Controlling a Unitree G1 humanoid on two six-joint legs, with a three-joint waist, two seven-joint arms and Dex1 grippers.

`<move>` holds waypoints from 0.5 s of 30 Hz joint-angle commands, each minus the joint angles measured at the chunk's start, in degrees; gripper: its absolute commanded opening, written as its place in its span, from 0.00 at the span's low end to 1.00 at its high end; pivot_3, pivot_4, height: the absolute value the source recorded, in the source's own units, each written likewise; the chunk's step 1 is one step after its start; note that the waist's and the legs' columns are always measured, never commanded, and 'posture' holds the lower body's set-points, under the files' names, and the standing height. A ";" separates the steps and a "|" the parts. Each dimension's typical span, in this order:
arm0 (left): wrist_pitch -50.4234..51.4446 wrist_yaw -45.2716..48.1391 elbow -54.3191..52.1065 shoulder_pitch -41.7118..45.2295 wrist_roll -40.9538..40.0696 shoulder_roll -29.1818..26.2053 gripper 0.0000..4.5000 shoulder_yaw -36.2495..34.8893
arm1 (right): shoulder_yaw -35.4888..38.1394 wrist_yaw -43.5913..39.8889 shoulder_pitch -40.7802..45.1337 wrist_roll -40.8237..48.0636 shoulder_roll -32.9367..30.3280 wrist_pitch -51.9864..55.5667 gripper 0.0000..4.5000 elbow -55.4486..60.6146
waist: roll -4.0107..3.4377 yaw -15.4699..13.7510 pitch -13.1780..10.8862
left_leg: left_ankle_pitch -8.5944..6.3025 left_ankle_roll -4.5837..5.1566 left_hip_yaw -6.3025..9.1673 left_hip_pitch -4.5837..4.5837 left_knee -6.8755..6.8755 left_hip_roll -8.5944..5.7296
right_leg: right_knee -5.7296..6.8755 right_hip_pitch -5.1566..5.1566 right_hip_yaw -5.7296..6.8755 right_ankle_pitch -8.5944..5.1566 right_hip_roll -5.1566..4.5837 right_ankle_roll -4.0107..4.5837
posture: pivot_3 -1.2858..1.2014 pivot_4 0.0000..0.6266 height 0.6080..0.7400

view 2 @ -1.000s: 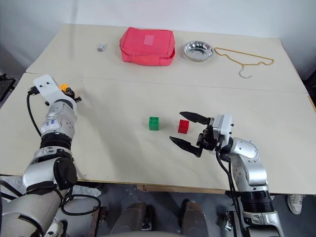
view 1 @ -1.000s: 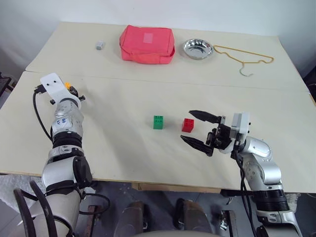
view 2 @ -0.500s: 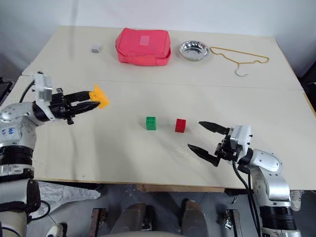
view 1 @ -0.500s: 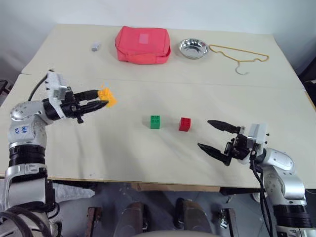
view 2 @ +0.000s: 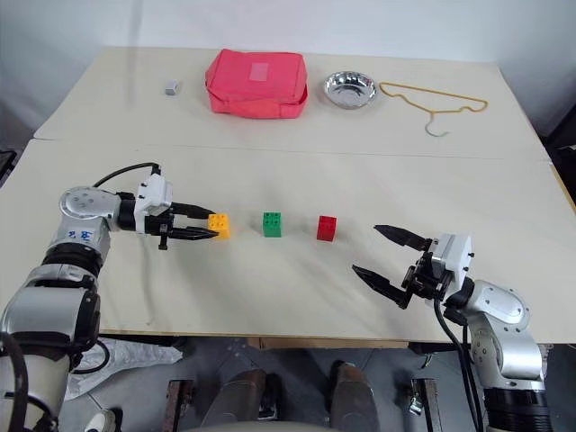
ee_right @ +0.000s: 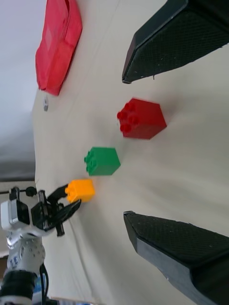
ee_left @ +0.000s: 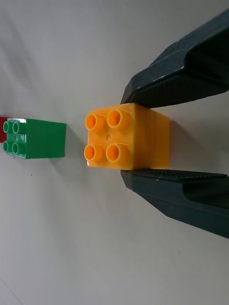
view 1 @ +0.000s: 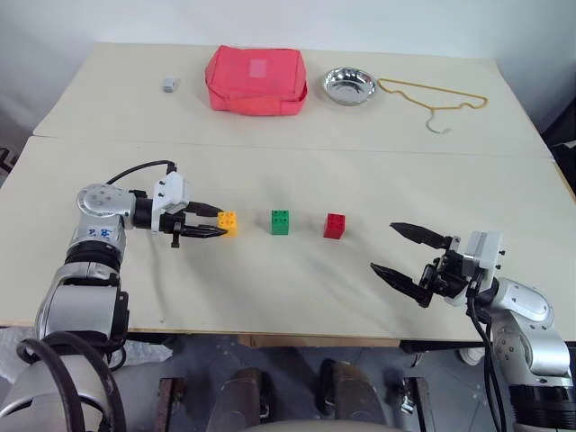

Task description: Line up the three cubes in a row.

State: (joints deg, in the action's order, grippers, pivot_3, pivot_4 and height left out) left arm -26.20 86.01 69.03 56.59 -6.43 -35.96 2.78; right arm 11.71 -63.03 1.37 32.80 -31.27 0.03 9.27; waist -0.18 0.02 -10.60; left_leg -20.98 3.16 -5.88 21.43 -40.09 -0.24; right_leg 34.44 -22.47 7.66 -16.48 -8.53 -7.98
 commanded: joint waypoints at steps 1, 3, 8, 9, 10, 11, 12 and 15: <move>-1.36 2.47 1.79 1.80 1.47 0.02 0.33 -0.45 | 1.96 0.54 -1.02 1.21 -1.00 -0.12 1.00 2.64 | 0.00 -0.01 0.00 | 0.00 0.02 0.01 0.00 -0.02 0.02 | 0.02 0.00 0.00 0.00 -0.01 0.00 | 0.52 0.24 1.00; -0.83 3.88 2.27 1.95 1.96 -0.16 0.33 -0.33 | 1.97 0.55 -1.45 1.28 -1.18 0.04 1.00 2.87 | 0.00 -0.01 0.00 | 0.00 0.03 0.01 0.00 -0.01 0.02 | 0.04 -0.01 0.00 0.00 -0.02 0.00 | 0.52 0.24 1.00; 0.95 5.56 1.83 1.55 1.74 -1.43 0.68 -1.29 | 1.66 -0.59 -1.62 1.97 -2.32 0.83 1.00 2.60 | 0.01 0.04 -0.01 | 0.00 0.03 0.02 -0.01 -0.02 0.02 | 0.06 -0.01 0.00 0.00 -0.02 0.00 | 0.52 0.24 1.00; 1.11 5.89 1.44 1.41 1.17 -1.65 0.75 -1.85 | 1.48 -1.01 -1.36 2.02 -2.69 0.95 1.00 2.28 | 0.01 0.05 -0.01 | 0.00 0.04 0.01 -0.01 -0.01 0.02 | 0.06 -0.02 0.00 0.00 -0.02 0.00 | 0.52 0.24 1.00; 1.52 6.20 0.91 1.25 0.43 -1.91 0.81 -2.45 | 1.28 -1.66 -1.02 2.04 -3.13 1.05 1.00 1.80 | 0.01 0.06 -0.01 | 0.00 0.03 0.02 -0.01 -0.01 0.03 | 0.07 -0.02 0.00 0.00 -0.02 0.00 | 0.52 0.24 1.00; 1.89 6.38 0.44 1.11 -0.01 -1.97 0.88 -2.83 | 1.33 -2.27 -0.91 2.15 -3.49 1.08 1.00 1.43 | 0.01 0.06 -0.01 | 0.00 0.03 0.02 -0.01 -0.02 0.04 | 0.06 -0.02 0.00 0.00 -0.02 0.00 | 0.52 0.24 1.00; 2.64 6.46 -1.12 0.43 -1.70 -2.26 0.94 -3.68 | 1.22 -3.36 -0.43 2.21 -4.02 1.19 1.00 0.56 | 0.01 0.07 -0.01 | 0.00 0.04 0.02 -0.01 -0.02 0.04 | 0.06 -0.03 0.00 0.00 -0.02 0.00 | 0.52 0.24 1.00; 8.92 6.49 -11.15 -5.30 -9.72 -4.58 1.00 -8.65 | 0.30 -7.84 4.19 2.35 -4.87 0.79 1.00 -5.17 | 0.01 0.45 -0.01 | -0.01 0.05 0.01 -0.02 -0.03 0.04 | 0.10 -0.04 -0.02 0.00 -0.06 0.00 | 0.52 0.24 1.00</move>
State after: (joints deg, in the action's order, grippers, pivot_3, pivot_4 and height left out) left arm -20.10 86.07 62.65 52.67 -11.72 -38.79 -3.11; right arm 11.40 -68.62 4.28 33.75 -35.33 1.30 5.61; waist -0.17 0.47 -10.61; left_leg -20.99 3.21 -5.87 21.39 -40.12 -0.17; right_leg 34.56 -22.51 7.64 -16.48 -8.58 -7.98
